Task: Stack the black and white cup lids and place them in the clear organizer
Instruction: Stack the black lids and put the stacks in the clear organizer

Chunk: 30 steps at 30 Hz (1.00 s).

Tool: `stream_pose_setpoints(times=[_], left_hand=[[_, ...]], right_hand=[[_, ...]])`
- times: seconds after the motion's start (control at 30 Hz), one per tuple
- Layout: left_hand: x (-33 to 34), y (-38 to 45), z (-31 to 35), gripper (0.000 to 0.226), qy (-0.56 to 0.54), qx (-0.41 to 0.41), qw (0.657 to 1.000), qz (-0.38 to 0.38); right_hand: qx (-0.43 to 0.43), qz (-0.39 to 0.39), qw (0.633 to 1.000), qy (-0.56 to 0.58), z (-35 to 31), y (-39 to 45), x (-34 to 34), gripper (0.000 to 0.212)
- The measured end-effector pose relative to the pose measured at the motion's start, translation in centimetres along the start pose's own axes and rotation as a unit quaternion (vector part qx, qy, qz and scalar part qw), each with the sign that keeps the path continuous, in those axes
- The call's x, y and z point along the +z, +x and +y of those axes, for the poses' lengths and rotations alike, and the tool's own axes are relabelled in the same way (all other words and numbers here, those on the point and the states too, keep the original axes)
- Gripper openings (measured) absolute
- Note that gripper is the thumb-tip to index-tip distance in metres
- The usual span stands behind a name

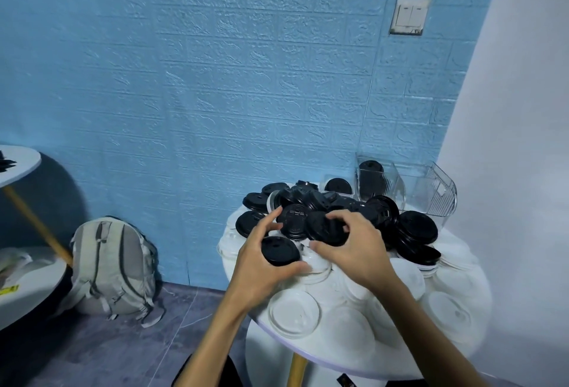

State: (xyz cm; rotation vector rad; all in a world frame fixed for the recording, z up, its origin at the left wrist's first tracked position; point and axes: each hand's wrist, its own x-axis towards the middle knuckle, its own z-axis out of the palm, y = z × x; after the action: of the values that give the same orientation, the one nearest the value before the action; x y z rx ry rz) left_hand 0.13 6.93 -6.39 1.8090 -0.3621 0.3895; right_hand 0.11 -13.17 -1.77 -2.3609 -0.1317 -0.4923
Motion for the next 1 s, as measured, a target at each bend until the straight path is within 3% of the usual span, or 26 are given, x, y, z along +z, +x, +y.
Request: stream_pose_setpoints(times=[0.3, 0.43, 0.77, 0.87, 1.0], left_hand=[[0.6, 0.3, 0.4, 0.1, -0.063, 0.01, 0.998, -0.016], [0.6, 0.4, 0.3, 0.101, -0.076, 0.005, 0.997, -0.015], [1.1, 0.3, 0.2, 0.073, -0.069, -0.005, 0.997, 0.027], [0.1, 0.2, 0.3, 0.07, -0.076, -0.005, 0.996, 0.043], [-1.6, 0.2, -0.1, 0.067, -0.07, -0.001, 0.996, 0.062]], right_hand=[[-0.012, -0.186, 0.962, 0.2, -1.6, 0.2, 2.4, 0.057], [-0.005, -0.19, 0.952, 0.241, -1.7, 0.2, 2.5, 0.037], [0.03, -0.19, 0.94, 0.282, -1.0, 0.9, 1.8, 0.055], [0.026, -0.182, 0.961, 0.204, 0.1, 1.1, 1.5, 0.058], [0.002, -0.152, 0.981, 0.121, 0.6, 1.9, 1.2, 0.034]])
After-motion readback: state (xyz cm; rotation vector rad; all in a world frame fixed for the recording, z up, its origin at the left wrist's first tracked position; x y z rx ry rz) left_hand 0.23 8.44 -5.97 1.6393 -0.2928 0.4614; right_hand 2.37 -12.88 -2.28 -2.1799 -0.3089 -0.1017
